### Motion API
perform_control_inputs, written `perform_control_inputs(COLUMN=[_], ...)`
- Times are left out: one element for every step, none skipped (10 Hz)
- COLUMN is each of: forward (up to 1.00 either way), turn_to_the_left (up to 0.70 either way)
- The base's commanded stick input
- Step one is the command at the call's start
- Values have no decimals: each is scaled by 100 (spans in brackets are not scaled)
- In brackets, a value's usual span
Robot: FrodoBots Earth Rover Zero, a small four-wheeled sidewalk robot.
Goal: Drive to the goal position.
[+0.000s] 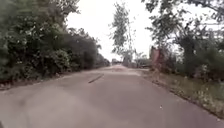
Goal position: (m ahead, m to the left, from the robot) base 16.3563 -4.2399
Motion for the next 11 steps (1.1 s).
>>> perform_control_inputs(forward=[70, 70, 70, 70, 70, 70, 70, 70, 70, 70, 70], turn_to_the_left=[0, 0, 0, 0, 0, 0, 0, 0, 0, -1, -35])
